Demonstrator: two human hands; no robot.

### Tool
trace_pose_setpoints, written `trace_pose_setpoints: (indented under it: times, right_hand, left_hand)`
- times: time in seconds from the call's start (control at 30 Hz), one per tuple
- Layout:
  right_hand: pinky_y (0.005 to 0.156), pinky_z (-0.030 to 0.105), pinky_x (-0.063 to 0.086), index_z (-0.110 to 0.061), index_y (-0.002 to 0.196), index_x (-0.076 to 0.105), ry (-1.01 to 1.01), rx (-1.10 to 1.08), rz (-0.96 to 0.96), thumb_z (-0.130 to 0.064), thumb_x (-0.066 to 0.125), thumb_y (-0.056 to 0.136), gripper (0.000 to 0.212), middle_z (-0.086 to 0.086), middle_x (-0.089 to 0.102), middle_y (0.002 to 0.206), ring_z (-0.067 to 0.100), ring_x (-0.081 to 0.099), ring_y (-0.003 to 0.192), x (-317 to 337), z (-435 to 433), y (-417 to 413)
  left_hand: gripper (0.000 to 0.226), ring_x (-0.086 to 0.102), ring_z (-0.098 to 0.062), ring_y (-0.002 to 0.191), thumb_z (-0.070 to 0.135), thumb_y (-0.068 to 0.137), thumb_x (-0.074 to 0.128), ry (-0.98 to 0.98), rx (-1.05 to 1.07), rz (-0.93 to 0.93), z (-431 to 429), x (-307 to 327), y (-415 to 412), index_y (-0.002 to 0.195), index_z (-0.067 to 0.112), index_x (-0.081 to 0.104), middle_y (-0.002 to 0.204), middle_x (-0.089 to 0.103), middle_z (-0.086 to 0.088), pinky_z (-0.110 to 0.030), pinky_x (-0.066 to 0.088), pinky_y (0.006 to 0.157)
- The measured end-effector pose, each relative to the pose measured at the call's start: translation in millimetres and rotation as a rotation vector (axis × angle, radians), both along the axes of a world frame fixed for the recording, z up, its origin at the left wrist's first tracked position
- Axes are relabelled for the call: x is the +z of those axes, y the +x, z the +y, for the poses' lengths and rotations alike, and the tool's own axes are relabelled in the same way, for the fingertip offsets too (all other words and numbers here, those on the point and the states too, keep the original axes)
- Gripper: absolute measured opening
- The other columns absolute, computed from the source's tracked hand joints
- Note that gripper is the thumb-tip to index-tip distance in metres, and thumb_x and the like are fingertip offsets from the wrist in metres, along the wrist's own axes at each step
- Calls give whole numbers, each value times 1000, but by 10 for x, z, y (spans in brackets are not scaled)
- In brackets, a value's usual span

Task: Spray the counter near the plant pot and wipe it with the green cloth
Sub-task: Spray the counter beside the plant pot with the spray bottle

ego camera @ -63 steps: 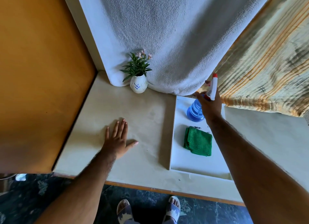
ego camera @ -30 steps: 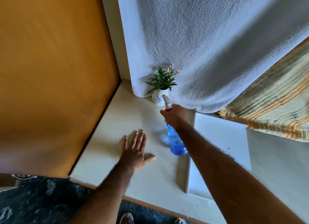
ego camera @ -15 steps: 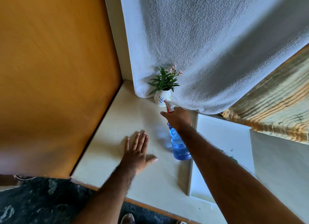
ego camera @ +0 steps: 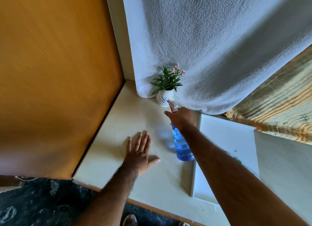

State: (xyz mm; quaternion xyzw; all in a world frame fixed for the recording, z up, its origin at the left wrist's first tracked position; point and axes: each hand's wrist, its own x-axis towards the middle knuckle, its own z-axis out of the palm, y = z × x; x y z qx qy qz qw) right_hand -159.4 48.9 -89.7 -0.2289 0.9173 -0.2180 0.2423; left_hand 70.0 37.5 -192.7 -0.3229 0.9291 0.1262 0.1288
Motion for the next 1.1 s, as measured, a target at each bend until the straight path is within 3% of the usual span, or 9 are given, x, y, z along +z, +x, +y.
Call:
trace_pose_setpoints:
  times: [0.17, 0.27, 0.43, 0.5, 0.63, 0.83, 0.93, 1.0, 1.1]
  right_hand:
    - [72, 30, 57, -17, 65, 61, -14, -38, 32, -71, 58, 63, 55, 2, 72, 62, 20, 70, 71, 23, 27, 8]
    - [76, 34, 60, -16, 70, 66, -30, -29, 7, -67, 58, 66, 52, 2, 73, 60, 19, 71, 68, 58, 49, 19]
    - [78, 37, 60, -20, 63, 57, -118, -66, 24, -46, 60, 73, 28, 5, 75, 69, 23, 72, 75, 162, 135, 98]
    - [76, 36, 59, -20, 63, 55, -194, -78, 77, -43, 59, 76, 27, 6, 75, 75, 27, 71, 78, 233, 171, 135]
    - [72, 37, 59, -16, 79, 69, -421, -154, 132, -57, 55, 75, 43, 6, 74, 67, 22, 71, 71, 457, 274, 109]
    - [69, 37, 61, -23, 92, 72, -934, -347, 130, -48, 74, 79, 28, 1, 75, 67, 14, 73, 65, 753, 584, -287]
    - [74, 36, 61, -26, 101, 71, -998, -352, 247, -38, 72, 83, 21, 0, 75, 74, 13, 74, 73, 767, 772, -499]
    - [74, 38, 60, -28, 100, 70, -1024, -353, 287, -31, 69, 84, 16, -2, 74, 75, 16, 74, 75, 725, 923, -604]
    - [67, 32, 58, -33, 95, 68, -1032, -388, 310, -35, 69, 84, 11, -4, 71, 70, 16, 73, 71, 628, 1168, -749]
  left_hand:
    - [106, -25, -22, 158, 82, 90, 27, 14, -1, 3, -3, 8, 6, 161, 17, -17, 170, -28, 1, -57, -23, 121]
    - [106, -23, -23, 158, 83, 89, 25, 14, -7, 7, -3, 11, 13, 161, 17, -16, 170, -27, 0, -57, -20, 122]
    - [106, -23, -23, 158, 82, 90, 26, 13, -11, -18, -1, 18, 10, 161, 16, -17, 170, -28, -1, -59, -18, 123]
    - [106, -23, -23, 158, 82, 90, 26, 14, -8, -21, 1, 26, 12, 161, 17, -19, 170, -29, -1, -58, -18, 123]
    - [105, -25, -21, 158, 82, 91, 25, 22, -5, -41, -1, 62, 8, 160, 17, -21, 170, -30, 0, -58, -17, 124]
    - [106, -24, -22, 158, 81, 91, 26, 45, 1, -56, 9, 108, -9, 159, 16, -21, 169, -30, -1, -57, -17, 124]
    - [110, -24, -22, 158, 89, 82, 9, 38, -6, -92, 0, 110, -16, 158, 16, -23, 168, -32, -2, -57, -16, 124]
    - [125, -24, -22, 158, 95, 62, -14, 54, -6, -86, 6, 135, -14, 158, 16, -23, 166, -34, -2, -57, -16, 125]
    - [139, -24, -21, 158, 93, 43, -36, 57, -1, -85, 12, 157, -21, 157, 15, -25, 160, -40, -1, -56, -15, 125]
